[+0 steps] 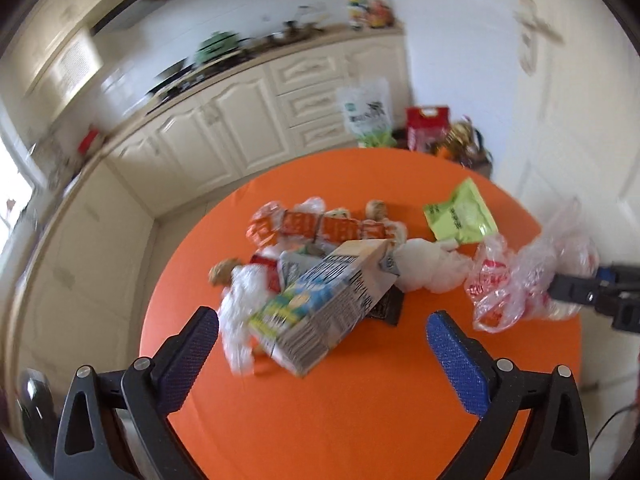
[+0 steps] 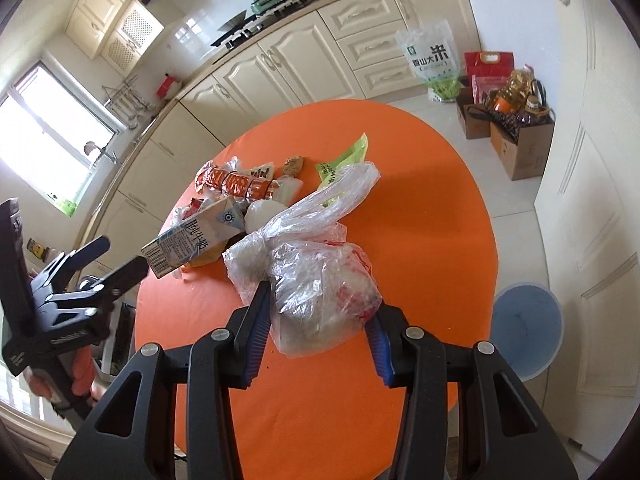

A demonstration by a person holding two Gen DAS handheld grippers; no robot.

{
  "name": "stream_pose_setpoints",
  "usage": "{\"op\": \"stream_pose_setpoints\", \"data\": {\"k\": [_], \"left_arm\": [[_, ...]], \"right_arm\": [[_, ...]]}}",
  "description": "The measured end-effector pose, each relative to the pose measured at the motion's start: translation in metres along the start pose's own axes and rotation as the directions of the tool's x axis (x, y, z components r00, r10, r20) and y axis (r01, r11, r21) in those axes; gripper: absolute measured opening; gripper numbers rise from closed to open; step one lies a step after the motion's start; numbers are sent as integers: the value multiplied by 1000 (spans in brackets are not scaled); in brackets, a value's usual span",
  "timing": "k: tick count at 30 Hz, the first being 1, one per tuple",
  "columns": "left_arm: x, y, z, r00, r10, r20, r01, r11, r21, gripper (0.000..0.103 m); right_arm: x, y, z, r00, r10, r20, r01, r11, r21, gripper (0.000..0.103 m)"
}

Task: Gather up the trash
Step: 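Grasp the white milk carton with the left tool while right holds bag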

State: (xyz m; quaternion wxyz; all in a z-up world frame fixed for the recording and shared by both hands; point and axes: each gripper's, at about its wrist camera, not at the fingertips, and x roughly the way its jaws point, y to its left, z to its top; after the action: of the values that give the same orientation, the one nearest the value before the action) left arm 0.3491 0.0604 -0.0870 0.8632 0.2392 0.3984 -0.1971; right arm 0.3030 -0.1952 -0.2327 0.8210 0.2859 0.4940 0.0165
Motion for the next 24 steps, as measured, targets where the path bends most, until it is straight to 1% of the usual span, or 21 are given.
{"op": "stream_pose_setpoints", "data": {"k": [1,2,6,7,9,10,11,12,13,14,15,17,18,19,22,24], "left_arm": [[10,-5,3,1000,-6,-20,7,999,43,102],[21,-7,7,999,2,-42,1,997,75,102],[63,-15,20,993,56,-104,-37,983,179,102],[72,-16,23,991,72,-116,-49,980,191,102],[94,-18,27,985,72,-157,-40,980,194,99],[104,-18,27,980,69,-185,-33,982,188,96],[115,-17,28,974,62,-218,-23,984,177,87],[124,-18,28,969,71,-235,-31,985,167,77],[132,-17,27,964,87,-250,-50,987,151,70],[137,-13,26,961,91,-262,-57,989,134,60],[139,-10,27,958,78,-274,-51,993,104,56],[140,-2,29,961,38,-275,-29,999,37,48],[139,1,30,962,38,-271,-35,999,16,43],[136,4,31,963,28,-267,-32,999,-10,41],[129,11,33,967,-20,-255,0,997,-80,40],[121,12,33,972,-13,-235,-10,995,-98,40]], "right_arm": [[3,-3,0,1000,3,-8,-3,1000,8,44],[5,-4,1,1000,8,-14,-8,1000,13,44],[10,-8,2,999,20,-25,-20,1000,14,44],[11,-8,4,999,21,-25,-21,1000,13,44],[12,-10,6,999,23,-23,-23,1000,17,44],[13,-11,7,1000,22,-22,-22,1000,20,44],[14,-12,6,1000,21,-20,-20,1000,23,44],[16,-13,6,1000,20,-19,-20,999,28,44],[17,-15,6,1000,22,-18,-21,999,38,44],[18,-16,7,1000,21,-16,-20,999,43,44],[19,-17,8,1000,14,-14,-14,999,43,44],[20,-19,9,1000,-11,-8,11,999,45,44],[21,-20,9,1000,-17,-7,17,999,47,44],[21,-20,10,1000,-18,-7,19,999,51,44],[19,-19,9,1000,-23,-3,23,999,48,44],[16,-16,10,999,-33,4,33,999,38,44]]}}
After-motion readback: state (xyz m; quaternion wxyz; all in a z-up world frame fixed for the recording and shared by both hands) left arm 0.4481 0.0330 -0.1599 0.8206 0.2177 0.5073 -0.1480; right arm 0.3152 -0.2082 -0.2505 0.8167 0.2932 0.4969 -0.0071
